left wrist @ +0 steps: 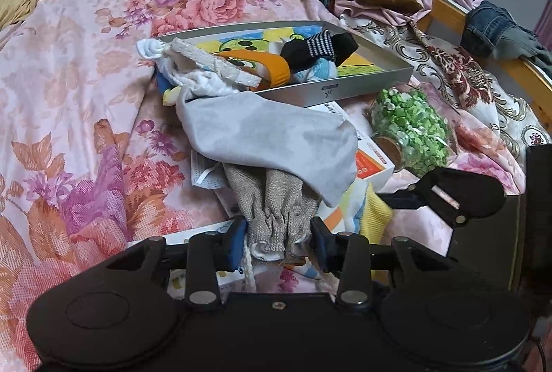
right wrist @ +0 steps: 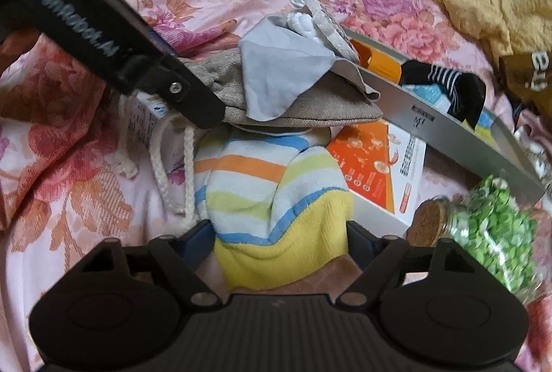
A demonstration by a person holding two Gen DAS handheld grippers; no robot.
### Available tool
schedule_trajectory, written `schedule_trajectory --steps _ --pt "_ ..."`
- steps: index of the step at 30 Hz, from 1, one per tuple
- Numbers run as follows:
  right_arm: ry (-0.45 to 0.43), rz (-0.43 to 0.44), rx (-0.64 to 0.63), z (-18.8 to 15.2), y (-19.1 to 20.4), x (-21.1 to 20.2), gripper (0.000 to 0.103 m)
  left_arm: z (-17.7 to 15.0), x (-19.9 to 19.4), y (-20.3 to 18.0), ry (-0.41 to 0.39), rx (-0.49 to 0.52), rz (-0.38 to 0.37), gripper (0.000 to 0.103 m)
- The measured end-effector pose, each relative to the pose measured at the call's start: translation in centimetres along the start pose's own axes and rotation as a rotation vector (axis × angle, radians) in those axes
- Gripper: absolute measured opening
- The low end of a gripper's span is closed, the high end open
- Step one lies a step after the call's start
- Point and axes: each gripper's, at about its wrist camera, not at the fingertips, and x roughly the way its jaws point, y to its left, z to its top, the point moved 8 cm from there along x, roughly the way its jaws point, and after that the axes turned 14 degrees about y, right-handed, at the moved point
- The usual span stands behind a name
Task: Organize soft objects
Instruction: 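Close left tool on the grey pouch while right tool closes on the yellow striped cloth, then lift the grey pouch and striped cloth and carry both over the grey tray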
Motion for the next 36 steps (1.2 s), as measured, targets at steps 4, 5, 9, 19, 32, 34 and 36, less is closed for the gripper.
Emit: schedule_trajectory --steps 4,5,9,19,32,34,36 --pt "0.001 0.043 0.008 0.0 0.1 0.0 0.062 -0.1 -0.8 -0.5 -0.027 0.015 0.010 0.041" --pt "0.000 0.048 0.007 -0.1 0.2 0.0 0.059 -0.2 -1.1 -0.6 -0.033 0.016 0.015 0.041" --pt "0.011 0.062 0.009 -0.3 0.4 0.0 0.032 -0.5 -1.8 -1.0 -0.051 0.028 0.027 0.040" --pt "0.016 -0.050 -0.009 -0.9 0.1 -1.3 0.018 -1.0 -3.0 -1.1 -0.086 0.032 0.046 0.040" --pt "-0.108 -0.273 0.022 -0.5 -2.0 -6.4 0.016 -1.6 -5.6 -3.3 -0.171 0.120 0.013 0.040" --pt "-0.131 -0.306 0.036 -0.5 -2.5 -7.3 0.016 -1.7 -5.9 -3.8 -0.187 0.135 0.006 0.040" --pt "-0.148 -0.335 0.053 -0.4 -3.1 -8.1 0.016 -1.7 -6.2 -4.1 -0.198 0.143 -0.004 0.040"
